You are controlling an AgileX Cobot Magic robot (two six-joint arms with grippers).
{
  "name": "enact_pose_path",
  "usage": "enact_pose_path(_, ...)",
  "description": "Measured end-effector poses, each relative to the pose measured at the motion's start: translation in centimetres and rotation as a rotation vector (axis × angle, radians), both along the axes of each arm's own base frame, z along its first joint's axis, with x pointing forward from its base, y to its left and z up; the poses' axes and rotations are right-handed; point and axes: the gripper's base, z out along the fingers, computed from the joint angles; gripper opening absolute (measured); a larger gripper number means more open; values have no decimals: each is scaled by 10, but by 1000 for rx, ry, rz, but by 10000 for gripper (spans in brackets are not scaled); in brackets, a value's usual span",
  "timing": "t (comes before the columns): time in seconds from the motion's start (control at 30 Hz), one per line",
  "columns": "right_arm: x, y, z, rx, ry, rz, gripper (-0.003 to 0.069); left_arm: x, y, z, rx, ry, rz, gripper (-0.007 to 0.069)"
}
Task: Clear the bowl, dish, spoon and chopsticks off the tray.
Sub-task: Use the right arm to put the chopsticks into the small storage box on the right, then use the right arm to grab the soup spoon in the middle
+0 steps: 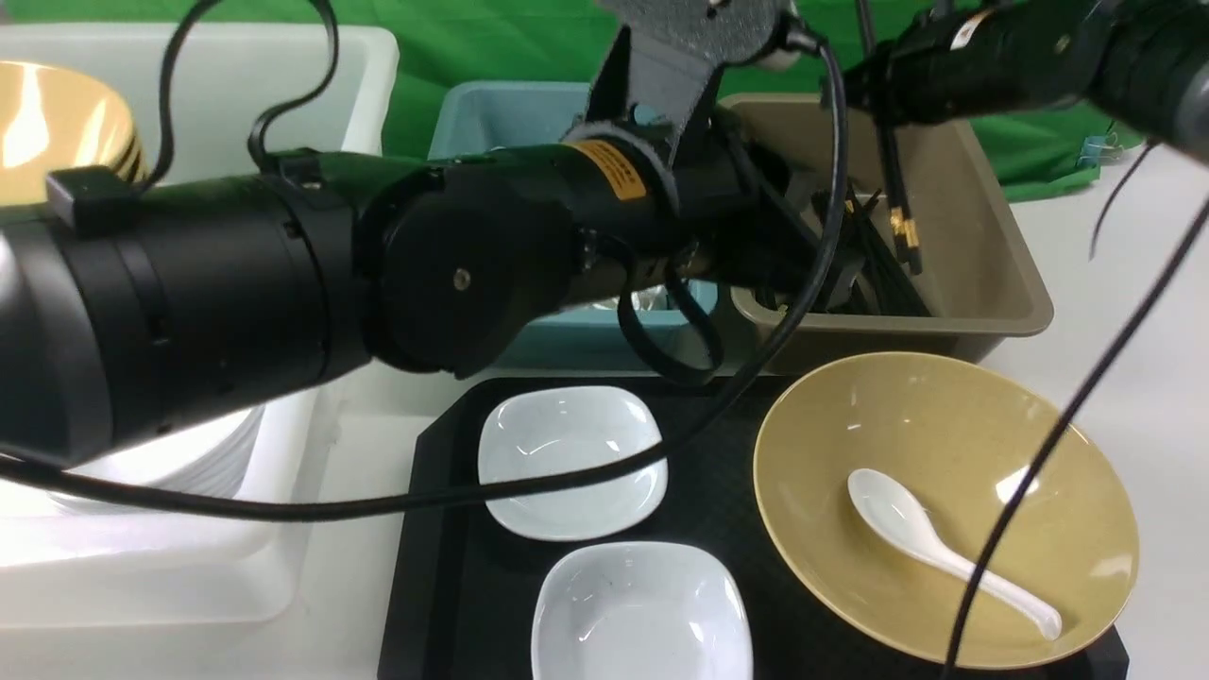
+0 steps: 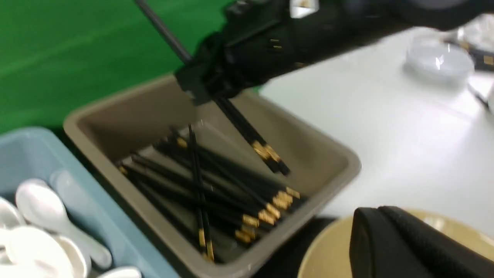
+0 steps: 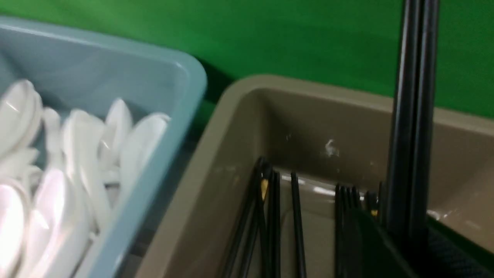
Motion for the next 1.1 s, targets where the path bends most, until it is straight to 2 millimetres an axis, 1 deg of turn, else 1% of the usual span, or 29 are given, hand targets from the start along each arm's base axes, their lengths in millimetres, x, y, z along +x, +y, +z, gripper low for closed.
enact_pose_path(0.03, 2, 0, -6, -5, 11, 1, 91, 1, 2, -1, 4, 12, 5, -6)
enact_pose_path(0.07, 2, 0, -7, -5, 14, 1, 94, 1, 2, -2, 6, 18, 5, -6)
enact_pose_path(0.1, 3, 1, -11, -8, 25, 2, 125, 4, 6, -3, 12, 42, 17, -6)
enact_pose_path(0.17, 2, 1, -12, -14, 42, 6, 245, 9, 12, -5, 13, 75, 40, -6)
enact_pose_path(0.2, 2, 1, -13, -14, 45, 7, 258, 10, 14, -6, 11, 84, 46, -6)
enact_pose_path(0.23, -2, 0, -9, -31, 70, 20, 359, 13, 18, -8, 15, 106, 59, -6)
enact_pose_path(0.27, -6, -2, -5, -54, 104, 38, 416, 14, 20, -9, 18, 124, 68, -6)
enact_pose_path(0.3, -8, -3, -4, -59, 120, 42, 423, 14, 21, -9, 19, 127, 69, -6)
enact_pose_path(0.33, -15, -5, 1, -85, 173, 64, 447, 15, 23, -11, 32, 146, 69, -6)
enact_pose_path(0.37, -27, -9, 15, -118, 230, 92, 428, 14, 24, -12, 47, 163, 66, -6)
enact_pose_path(0.4, -27, -10, 15, -121, 228, 94, 428, 14, 24, -12, 50, 166, 66, -6)
enact_pose_path(0.43, -44, -14, 32, -162, 301, 137, 353, 12, 26, -15, 78, 198, 59, -6)
enact_pose_path(0.47, -57, -17, 43, -193, 347, 170, 270, 10, 28, -16, 99, 220, 52, -6)
enact_pose_path(0.5, -65, -18, 49, -209, 374, 189, 195, 9, 29, -16, 111, 233, 48, -6)
enact_pose_path(0.53, -80, -21, 61, -232, 430, 227, 106, 7, 31, -17, 131, 258, 40, -6)
enact_pose_path(0.57, -93, -21, 71, -244, 465, 266, 58, 4, 34, -20, 163, 296, 32, -6)
enact_pose_path(0.6, -107, -21, 79, -259, 473, 311, 31, 2, 35, -21, 187, 328, 24, -6)
enact_pose_path(0.63, -113, -19, 79, -274, 481, 339, 27, 0, 36, -23, 208, 348, 17, -6)
enact_pose_path(0.73, -135, -13, 72, -303, 526, 404, 41, -4, 39, -28, 266, 400, -3, -6)
enact_pose_path(0.77, -143, -9, 64, -313, 563, 429, 64, -6, 40, -30, 296, 414, -21, -6)
enact_pose_path(0.8, -155, -5, 45, -327, 632, 460, 117, -8, 40, -32, 318, 424, -41, -6)
enact_pose_path(0.83, -159, -2, 37, -335, 660, 474, 146, -10, 40, -32, 333, 426, -61, -6)
enact_pose_path(0.87, -165, 0, 24, -348, 702, 489, 201, -11, 40, -33, 343, 427, -77, -6)
enact_pose_path(0.93, -172, 2, 6, -372, 752, 502, 286, -13, 38, -33, 357, 419, -128, -6)
enact_pose_path(0.97, -178, 1, -9, -391, 790, 507, 378, -16, 36, -33, 365, 418, -172, -6)
enact_pose_path(1.0, -183, 0, -20, -402, 815, 504, 426, -18, 35, -33, 369, 414, -209, -6)
enact_pose_path(1.03, -184, -1, -22, -404, 822, 505, 435, -19, 34, -33, 368, 409, -223, -6)
enact_pose_path(1.07, -189, -4, -35, -421, 849, 499, 487, -22, 32, -32, 367, 397, -277, -6)
enact_pose_path(1.1, -192, -6, -42, -429, 865, 494, 507, -23, 31, -31, 365, 385, -304, -6)
